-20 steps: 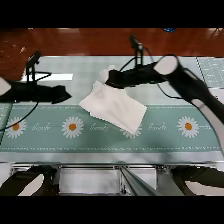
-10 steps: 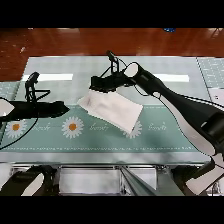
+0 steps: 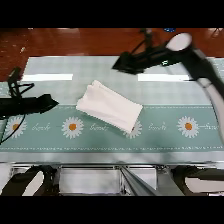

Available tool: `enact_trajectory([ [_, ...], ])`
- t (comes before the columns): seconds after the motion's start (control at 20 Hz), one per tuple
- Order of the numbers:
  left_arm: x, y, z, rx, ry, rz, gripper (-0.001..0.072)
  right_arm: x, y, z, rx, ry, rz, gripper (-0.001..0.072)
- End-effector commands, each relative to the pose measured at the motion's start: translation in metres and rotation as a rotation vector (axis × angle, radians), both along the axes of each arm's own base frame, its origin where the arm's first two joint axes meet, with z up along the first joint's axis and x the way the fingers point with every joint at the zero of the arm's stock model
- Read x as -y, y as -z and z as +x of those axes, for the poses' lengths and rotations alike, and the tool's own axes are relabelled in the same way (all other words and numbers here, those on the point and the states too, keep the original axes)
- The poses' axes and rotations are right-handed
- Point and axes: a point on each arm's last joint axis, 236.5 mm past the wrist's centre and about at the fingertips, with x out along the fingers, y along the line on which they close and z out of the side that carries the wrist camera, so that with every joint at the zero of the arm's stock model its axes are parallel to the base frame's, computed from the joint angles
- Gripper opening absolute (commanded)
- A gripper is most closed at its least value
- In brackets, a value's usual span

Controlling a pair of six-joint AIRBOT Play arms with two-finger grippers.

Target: Fold the shirts.

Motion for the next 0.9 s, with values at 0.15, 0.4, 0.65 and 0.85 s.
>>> enact_trajectory([
  [0.15, -0.022, -0.021, -0.017, 0.053, -0.061, 0.013, 0.0036, 0.229, 0.003, -0.087, 0.088, 0.451, -0.563, 0.0411],
  [0.4, -0.004, 0.012, -0.040, -0.017, -0.016, -0.003, 0.0036, 0.230, 0.149, -0.168, -0.197, 0.679, -0.387, 0.0412],
  [0.65, 0.003, 0.038, -0.050, -0.067, -0.008, -0.017, 0.0036, 0.178, 0.201, -0.175, -0.369, 0.675, -0.137, 0.0411],
  [0.85, 0.001, 0.037, -0.046, -0.048, -0.018, -0.011, 0.0036, 0.136, 0.218, -0.169, -0.494, 0.602, 0.017, 0.0411],
])
